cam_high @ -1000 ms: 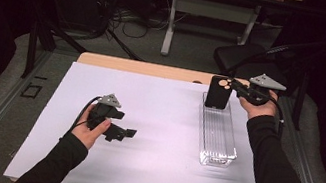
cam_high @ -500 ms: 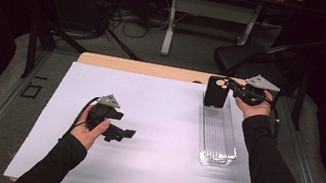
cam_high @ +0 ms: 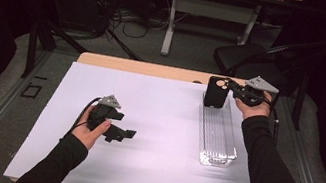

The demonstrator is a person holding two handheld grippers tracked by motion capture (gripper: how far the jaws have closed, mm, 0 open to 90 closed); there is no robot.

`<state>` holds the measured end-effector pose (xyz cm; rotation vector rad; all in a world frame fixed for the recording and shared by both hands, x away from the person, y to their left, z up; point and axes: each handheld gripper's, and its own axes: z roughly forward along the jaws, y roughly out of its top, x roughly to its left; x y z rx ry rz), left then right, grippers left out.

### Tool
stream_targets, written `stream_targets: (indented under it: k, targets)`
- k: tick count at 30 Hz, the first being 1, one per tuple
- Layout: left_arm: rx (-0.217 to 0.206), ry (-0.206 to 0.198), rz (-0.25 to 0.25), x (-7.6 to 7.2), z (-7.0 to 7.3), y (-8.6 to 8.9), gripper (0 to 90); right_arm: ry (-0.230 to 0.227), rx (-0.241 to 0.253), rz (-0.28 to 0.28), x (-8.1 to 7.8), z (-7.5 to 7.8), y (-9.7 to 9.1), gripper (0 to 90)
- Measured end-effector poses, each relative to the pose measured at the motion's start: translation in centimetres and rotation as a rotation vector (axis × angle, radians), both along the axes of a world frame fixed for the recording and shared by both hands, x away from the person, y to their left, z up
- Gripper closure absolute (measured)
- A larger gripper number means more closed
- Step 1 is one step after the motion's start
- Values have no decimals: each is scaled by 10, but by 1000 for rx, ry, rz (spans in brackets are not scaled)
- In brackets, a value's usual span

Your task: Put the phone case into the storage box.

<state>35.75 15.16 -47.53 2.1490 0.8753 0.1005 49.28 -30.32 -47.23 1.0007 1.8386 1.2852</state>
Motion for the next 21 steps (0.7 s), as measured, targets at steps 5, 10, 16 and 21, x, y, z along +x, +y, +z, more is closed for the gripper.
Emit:
stream_targets:
  k: [5, 10, 16, 21]
  targets:
    - [6, 4, -6, 0, -1, -1, 161, 1, -7, -3, 1, 0, -2, 848]
    - [6, 4, -3, 0, 0, 0, 161, 3, -10, -10, 3, -1, -4, 841]
    - [11, 6, 1, 0, -1, 2, 161, 3, -8, -16, 4, -3, -7, 810]
    - [13, 5, 0, 0, -1, 2, 161, 6, -2, -17, 5, -3, -8, 782]
